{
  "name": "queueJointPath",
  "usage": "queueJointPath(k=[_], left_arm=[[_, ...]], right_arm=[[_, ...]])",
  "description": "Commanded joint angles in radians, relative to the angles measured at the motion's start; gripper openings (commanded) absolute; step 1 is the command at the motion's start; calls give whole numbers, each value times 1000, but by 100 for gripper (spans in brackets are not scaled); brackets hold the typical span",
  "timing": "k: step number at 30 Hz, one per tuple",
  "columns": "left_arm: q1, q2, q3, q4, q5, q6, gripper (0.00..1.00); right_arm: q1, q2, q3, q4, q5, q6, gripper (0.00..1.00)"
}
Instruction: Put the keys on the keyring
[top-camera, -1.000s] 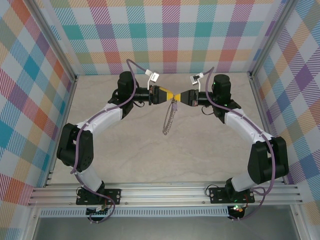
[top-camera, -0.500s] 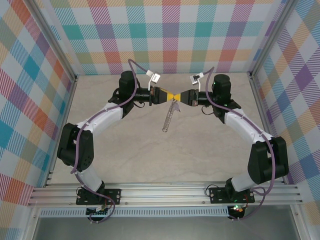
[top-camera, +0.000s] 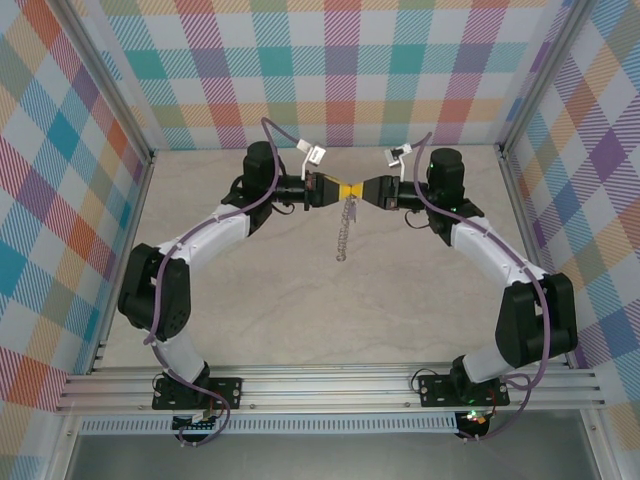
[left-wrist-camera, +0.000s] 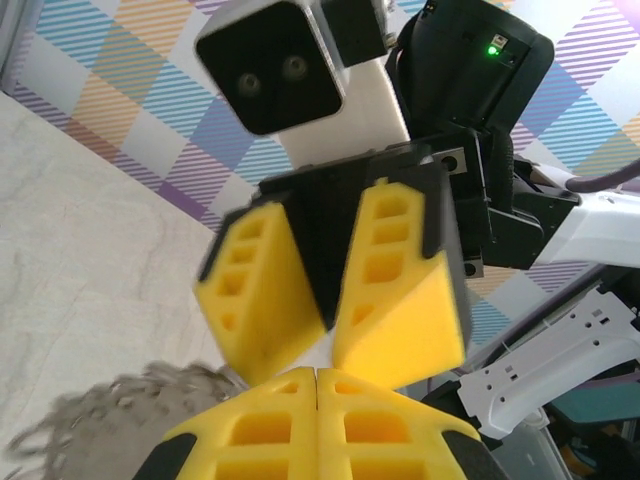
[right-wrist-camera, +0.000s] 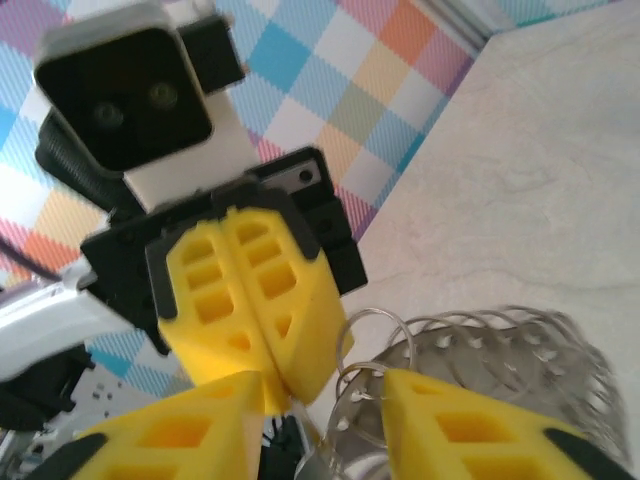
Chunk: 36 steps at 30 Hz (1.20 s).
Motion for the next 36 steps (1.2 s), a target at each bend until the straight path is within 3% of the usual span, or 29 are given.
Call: queueJointPath(k=[1, 5, 9, 15, 22, 36], left_arm=[[-30, 8, 7, 70, -5, -36, 0], [-30, 3, -6, 96, -27, -55, 0], [-28, 4, -15, 139, -40, -88, 0], [-28, 14, -22, 210, -46, -147, 0], [-30, 24, -35, 312, -45, -228, 0], [-39, 29, -35, 342, -42, -251, 0]], right_arm=[[-13, -80, 4, -12, 56, -19, 48], [-48, -158, -47, -37, 138, -8, 64], [-64, -248, -111, -101, 288, -28, 73], [-64, -344, -208, -165, 447, -67, 74], [-35, -368, -269, -159, 507, -88, 72], [100, -353, -259, -160, 579, -166, 68]])
